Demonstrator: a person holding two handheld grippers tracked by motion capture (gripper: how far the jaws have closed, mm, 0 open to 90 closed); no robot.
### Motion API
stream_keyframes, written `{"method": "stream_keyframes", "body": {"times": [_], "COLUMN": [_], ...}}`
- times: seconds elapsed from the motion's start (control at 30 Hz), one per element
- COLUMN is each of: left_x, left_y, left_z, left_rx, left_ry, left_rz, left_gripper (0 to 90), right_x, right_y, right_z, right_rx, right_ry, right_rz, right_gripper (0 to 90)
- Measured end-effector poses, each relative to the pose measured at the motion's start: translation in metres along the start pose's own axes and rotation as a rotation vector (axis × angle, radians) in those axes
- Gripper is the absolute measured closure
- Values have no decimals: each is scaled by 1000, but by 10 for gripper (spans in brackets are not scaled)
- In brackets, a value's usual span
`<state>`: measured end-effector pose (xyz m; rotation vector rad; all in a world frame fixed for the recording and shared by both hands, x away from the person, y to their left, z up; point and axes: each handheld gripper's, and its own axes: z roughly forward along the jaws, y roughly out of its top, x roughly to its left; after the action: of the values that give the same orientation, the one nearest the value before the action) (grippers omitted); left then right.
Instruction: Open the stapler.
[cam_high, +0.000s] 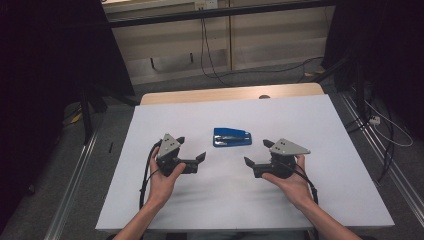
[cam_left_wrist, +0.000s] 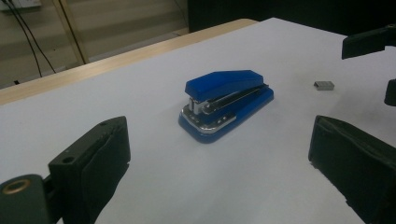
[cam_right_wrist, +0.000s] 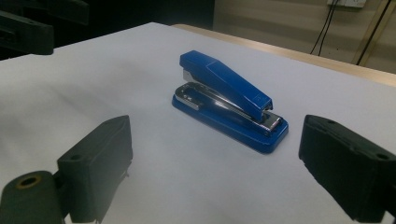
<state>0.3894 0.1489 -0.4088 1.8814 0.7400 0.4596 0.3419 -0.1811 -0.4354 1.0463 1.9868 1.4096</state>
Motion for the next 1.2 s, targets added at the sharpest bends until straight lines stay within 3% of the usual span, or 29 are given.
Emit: {"method": "stream_keyframes", "body": {"times": [0.2,0.43,0.57,0.8,1.0,1.03,1.07,1.1,1.2], "left_x": [5,11,18,26,28,27,27,27,25], "left_y": [1,7,9,17,16,15,15,14,11], "left_z": [13,27,39,56,55,55,55,55,54], "left_rx": [18,-9,27,27,46,72,72,73,81], "left_ry": [12,1,-11,17,14,5,5,4,2], "left_rz": [0,-7,-16,-8,-11,-3,-3,-5,-11], "left_gripper": [57,61,66,72,82,76,76,75,75], "right_x": [2,0,0,-2,1,2,2,4,4], "right_y": [1,8,8,13,15,15,15,15,17], "right_z": [12,33,45,63,70,71,71,70,69], "right_rx": [13,-7,4,22,23,39,39,48,39], "right_ry": [18,57,88,117,127,137,137,139,151], "right_rz": [-9,-5,3,17,13,2,2,-26,-29], "right_gripper": [76,173,186,235,391,441,441,498,556]}}
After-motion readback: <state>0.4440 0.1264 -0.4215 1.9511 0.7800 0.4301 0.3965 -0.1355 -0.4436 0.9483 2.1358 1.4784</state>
